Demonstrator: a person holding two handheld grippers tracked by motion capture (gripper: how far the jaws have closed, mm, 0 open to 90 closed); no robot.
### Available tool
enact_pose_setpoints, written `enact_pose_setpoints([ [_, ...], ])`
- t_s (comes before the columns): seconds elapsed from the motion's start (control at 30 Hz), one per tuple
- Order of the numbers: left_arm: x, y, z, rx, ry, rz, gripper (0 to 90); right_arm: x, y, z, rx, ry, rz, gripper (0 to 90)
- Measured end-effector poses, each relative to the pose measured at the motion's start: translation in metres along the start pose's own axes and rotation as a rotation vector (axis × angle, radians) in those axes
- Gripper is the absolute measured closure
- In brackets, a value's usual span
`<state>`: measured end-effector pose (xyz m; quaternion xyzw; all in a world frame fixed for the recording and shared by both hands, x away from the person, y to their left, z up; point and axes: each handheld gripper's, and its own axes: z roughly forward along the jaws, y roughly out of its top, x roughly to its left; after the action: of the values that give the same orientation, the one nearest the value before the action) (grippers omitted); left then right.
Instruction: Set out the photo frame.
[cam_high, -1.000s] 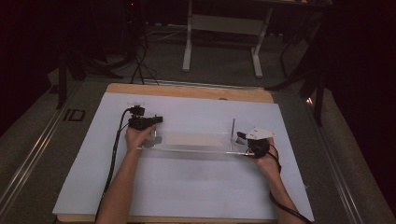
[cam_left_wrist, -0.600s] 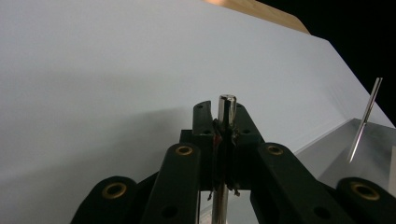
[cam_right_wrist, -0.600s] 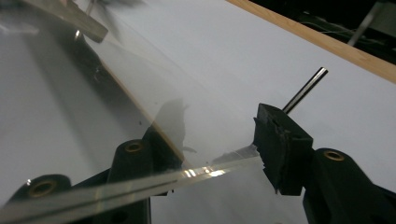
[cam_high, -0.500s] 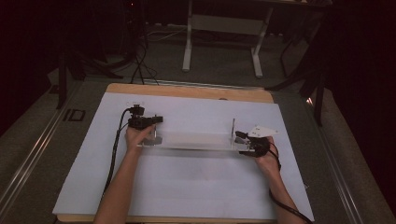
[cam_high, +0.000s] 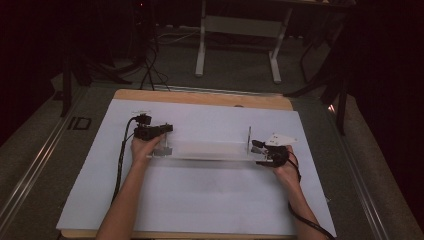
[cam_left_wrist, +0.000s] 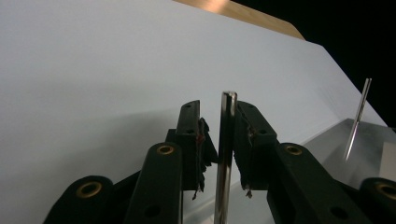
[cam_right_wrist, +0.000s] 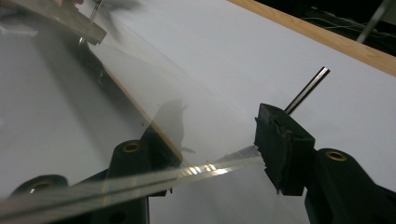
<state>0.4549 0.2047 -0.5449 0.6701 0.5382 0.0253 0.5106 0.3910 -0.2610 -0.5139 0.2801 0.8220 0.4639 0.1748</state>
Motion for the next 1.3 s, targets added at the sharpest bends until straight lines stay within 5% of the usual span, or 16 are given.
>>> enact_pose_setpoints([
  [0.7, -0.014, -0.005, -0.055, -0.066, 0.007, 0.168, 64.2, -0.001, 0.005, 0.001, 0.007, 0.005, 0.031, 50.0],
  [1.03, -0.013, -0.028, -0.081, -0.062, 0.015, 0.258, 59.4, -0.002, 0.006, 0.001, 0.005, 0.004, 0.043, 49.9],
  [1.3, -0.013, -0.040, -0.086, -0.053, -0.005, 0.303, 58.1, -0.002, 0.008, 0.001, 0.006, 0.001, 0.056, 49.9],
])
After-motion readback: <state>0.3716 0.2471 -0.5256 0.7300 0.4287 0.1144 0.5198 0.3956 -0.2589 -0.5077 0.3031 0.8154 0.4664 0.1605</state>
